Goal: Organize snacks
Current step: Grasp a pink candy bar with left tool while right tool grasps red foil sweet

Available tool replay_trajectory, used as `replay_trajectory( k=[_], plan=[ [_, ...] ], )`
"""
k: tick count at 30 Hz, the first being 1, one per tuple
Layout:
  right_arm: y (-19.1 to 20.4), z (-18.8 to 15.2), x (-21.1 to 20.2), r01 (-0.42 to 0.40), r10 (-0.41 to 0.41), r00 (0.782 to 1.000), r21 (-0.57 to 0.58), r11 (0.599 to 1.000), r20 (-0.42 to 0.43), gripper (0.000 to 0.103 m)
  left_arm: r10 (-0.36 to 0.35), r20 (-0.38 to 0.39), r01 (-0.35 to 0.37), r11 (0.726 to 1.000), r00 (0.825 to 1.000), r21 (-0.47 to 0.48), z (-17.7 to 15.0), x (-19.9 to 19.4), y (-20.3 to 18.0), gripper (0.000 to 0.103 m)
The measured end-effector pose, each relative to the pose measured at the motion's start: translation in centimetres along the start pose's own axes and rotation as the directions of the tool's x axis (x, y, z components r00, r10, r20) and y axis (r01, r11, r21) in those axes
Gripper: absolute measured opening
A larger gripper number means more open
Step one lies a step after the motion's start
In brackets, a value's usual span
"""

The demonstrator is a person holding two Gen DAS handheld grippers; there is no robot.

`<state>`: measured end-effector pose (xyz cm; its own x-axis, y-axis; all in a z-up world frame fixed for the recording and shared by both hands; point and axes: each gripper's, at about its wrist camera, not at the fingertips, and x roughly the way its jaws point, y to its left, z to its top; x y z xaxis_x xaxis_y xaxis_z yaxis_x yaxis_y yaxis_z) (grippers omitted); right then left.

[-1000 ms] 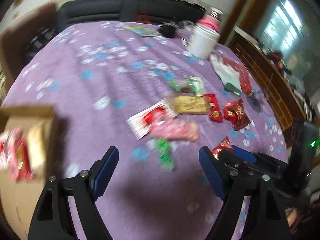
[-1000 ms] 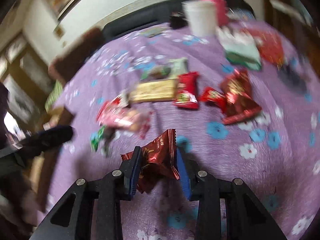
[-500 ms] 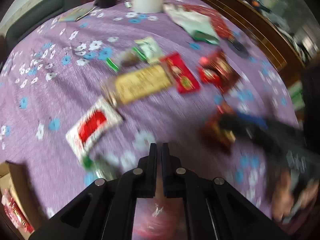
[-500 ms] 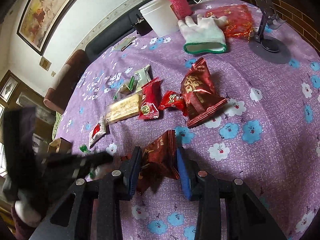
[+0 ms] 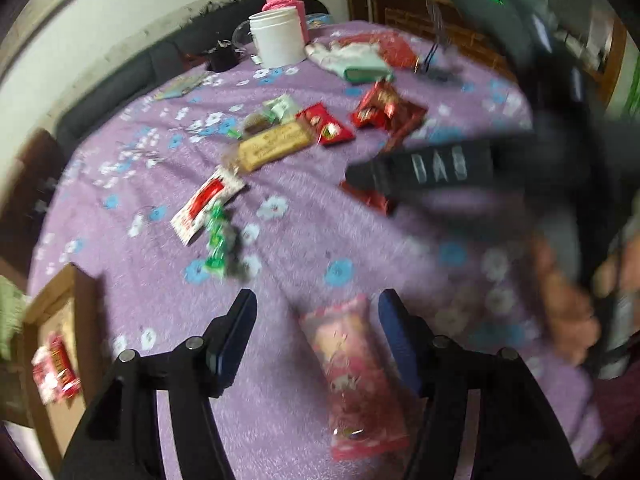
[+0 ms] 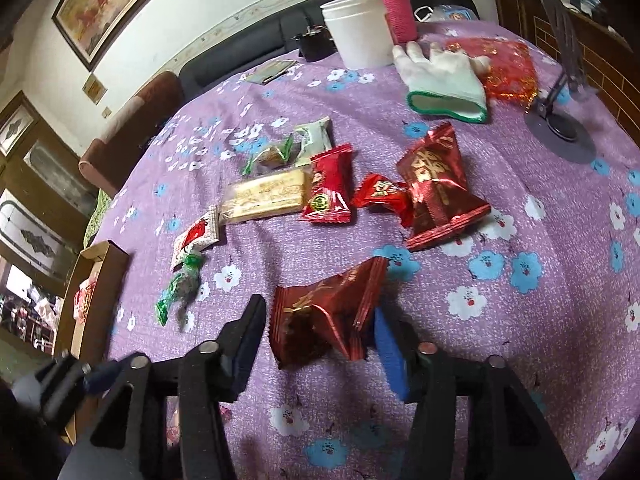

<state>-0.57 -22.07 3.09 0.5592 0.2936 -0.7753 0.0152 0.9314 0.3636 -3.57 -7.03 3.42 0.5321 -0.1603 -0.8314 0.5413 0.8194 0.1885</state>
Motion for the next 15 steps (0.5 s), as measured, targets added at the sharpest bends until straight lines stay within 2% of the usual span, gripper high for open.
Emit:
replay_trajectory(
  k=[2, 4, 5, 6, 7, 9, 10, 12, 13, 15],
  plan=[
    [0.2, 0.0, 0.1, 0.006, -0.006, 1.0, -0.009, 1.0, 0.006, 0.06, 0.066, 0.004, -0.066, 0.997, 0.998, 0.044, -0.8, 0.4, -1.3, 0.062],
    [0.4, -0.1, 0.1, 0.021, -0.021, 1.0, -0.029, 0.999, 0.017, 0.06, 0.095, 0.032, -0.097, 0.994, 0.995, 0.056, -1.3, 0.3, -1.9, 0.059],
    [0.8, -0.2, 0.1, 0.041, -0.04, 0.999, -0.053, 0.998, 0.022, 0.06, 0.078, 0.026, -0.079, 0.996, 0.997, 0.044, -1.4, 0.3, -1.9, 0.053],
    [1.2, -0.3, 0.3, 0.063, -0.061, 0.998, -0.078, 0.995, 0.026, 0.059, 0.039, 0.011, -0.04, 0.999, 0.999, 0.022, -1.5, 0.3, -1.6, 0.027],
    [1.6, -0.5, 0.4, 0.087, -0.084, 0.996, -0.1, 0.991, 0.033, 0.058, 0.013, 0.001, -0.013, 1.0, 1.0, -0.01, -1.5, 0.2, -1.2, 0.026],
    [2.4, -0.8, 0.6, 0.16, -0.153, 0.987, -0.151, 0.975, 0.055, 0.043, 0.005, 0.009, -0.005, 0.999, 1.0, -0.048, -1.7, -0.2, -0.5, 0.024],
    [2.6, -0.9, 0.6, 0.175, -0.167, 0.984, -0.162, 0.971, 0.061, 0.041, -0.009, 0.013, 0.01, 0.998, 1.0, -0.069, -1.8, -0.4, -0.1, 0.024],
    [2.3, -0.9, 0.3, 0.155, -0.147, 0.987, -0.138, 0.978, 0.067, 0.036, -0.044, 0.022, 0.046, 0.991, 0.999, -0.124, -2.2, -1.2, 1.1, 0.023],
    [2.1, -0.8, 0.2, 0.138, -0.13, 0.989, -0.122, 0.983, 0.068, 0.036, -0.053, 0.028, 0.056, 0.988, 0.998, -0.144, -2.4, -1.5, 1.6, 0.018],
    [1.5, -0.7, -0.4, 0.083, -0.076, 0.994, -0.081, 0.993, 0.081, 0.036, -0.079, 0.05, 0.087, 0.975, 0.996, -0.203, -2.9, -2.6, 3.0, 0.016]
  ],
)
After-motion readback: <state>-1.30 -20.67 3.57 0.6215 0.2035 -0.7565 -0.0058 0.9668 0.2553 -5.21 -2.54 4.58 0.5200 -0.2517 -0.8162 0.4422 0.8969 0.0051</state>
